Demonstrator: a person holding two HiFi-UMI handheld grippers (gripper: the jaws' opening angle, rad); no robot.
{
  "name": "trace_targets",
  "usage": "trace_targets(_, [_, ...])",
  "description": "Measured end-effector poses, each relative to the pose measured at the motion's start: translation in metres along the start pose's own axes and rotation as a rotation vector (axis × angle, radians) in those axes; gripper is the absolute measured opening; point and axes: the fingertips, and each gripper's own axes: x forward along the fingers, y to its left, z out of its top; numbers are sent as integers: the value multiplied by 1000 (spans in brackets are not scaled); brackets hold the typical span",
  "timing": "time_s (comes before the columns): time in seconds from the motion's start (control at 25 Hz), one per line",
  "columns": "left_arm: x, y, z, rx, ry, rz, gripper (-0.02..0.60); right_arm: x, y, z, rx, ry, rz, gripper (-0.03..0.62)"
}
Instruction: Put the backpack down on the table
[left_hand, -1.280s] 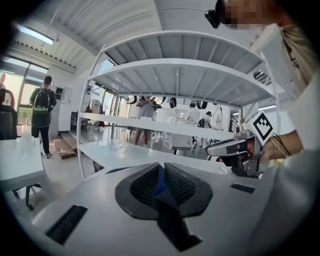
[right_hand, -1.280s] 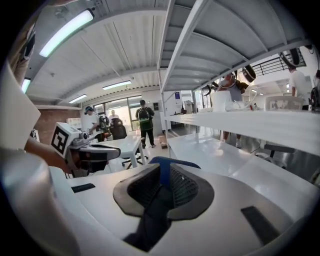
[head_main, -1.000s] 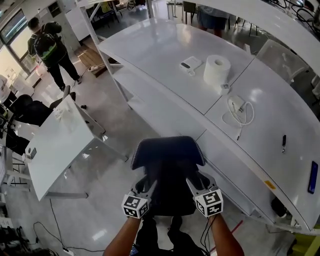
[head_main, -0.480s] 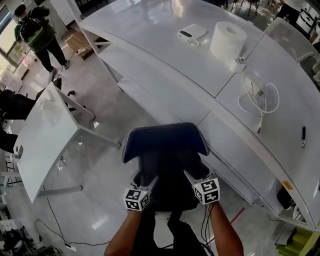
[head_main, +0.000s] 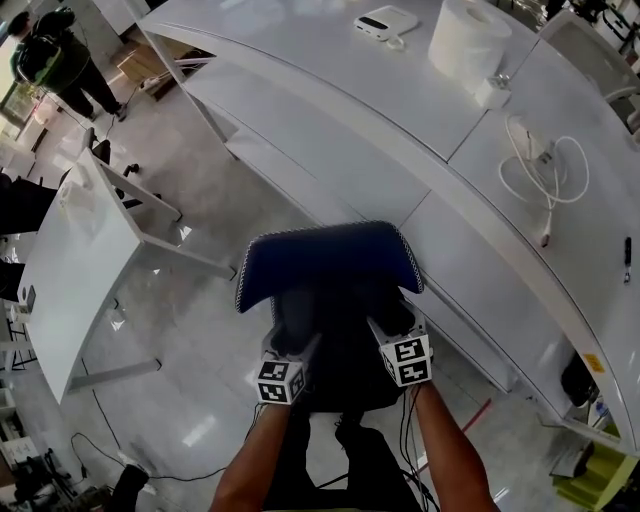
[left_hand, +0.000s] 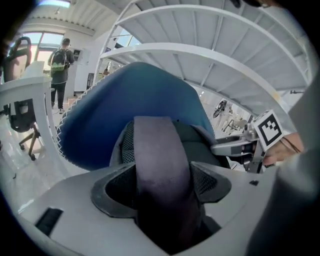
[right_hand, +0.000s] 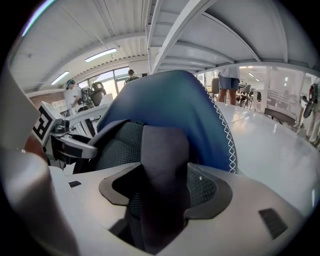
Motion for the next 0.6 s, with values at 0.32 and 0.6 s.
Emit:
trace_targets(0.32, [-46, -24, 32, 33, -81, -26, 84, -37, 25, 27, 27, -23, 35, 104])
trace_targets(0.6, [-130, -57, 93, 97, -268, -39, 64, -117, 64, 97, 45, -176, 81, 98])
